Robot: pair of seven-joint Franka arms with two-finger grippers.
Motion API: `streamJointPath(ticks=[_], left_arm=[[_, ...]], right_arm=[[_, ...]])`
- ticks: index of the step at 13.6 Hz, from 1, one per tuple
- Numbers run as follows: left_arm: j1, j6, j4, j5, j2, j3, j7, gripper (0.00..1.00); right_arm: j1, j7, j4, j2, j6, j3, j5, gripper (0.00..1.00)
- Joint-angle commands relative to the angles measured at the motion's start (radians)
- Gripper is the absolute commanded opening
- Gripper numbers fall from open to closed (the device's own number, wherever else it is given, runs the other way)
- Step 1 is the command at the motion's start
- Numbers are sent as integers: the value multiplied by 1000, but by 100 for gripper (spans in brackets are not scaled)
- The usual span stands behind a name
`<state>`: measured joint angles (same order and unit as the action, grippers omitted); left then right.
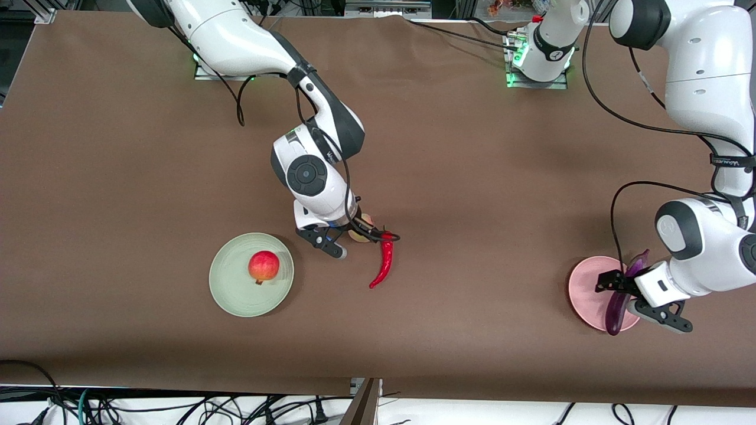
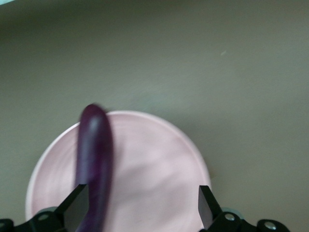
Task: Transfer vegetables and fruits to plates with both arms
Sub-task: 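Release the eggplant with the left gripper while the right gripper reaches the peach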
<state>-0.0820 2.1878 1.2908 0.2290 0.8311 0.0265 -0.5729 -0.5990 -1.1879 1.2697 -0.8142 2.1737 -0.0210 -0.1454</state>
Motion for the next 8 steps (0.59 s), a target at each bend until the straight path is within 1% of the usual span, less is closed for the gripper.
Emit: streamJointPath(ticks=[1,3,4,5,8], left_arm=[[65,-26,-10,33,-7,-17,149,100],[122,-25,-10,33,-7,-34,287,100],[149,-23,-10,32,-7,-37,344,100],[177,-23,-8,33,-7,-37,388,100],[273,7,-7,35,5,-39,565,100]], right_arm=[[8,-181,11,-23,11,1,-3,100],[5,-263,11,-54,20,0,-8,100],[5,-315,11,-69,34,0,-32,100],[2,-335,11,-77,35,0,-55,100],[2,-338,19,-98,44,0,-57,99]])
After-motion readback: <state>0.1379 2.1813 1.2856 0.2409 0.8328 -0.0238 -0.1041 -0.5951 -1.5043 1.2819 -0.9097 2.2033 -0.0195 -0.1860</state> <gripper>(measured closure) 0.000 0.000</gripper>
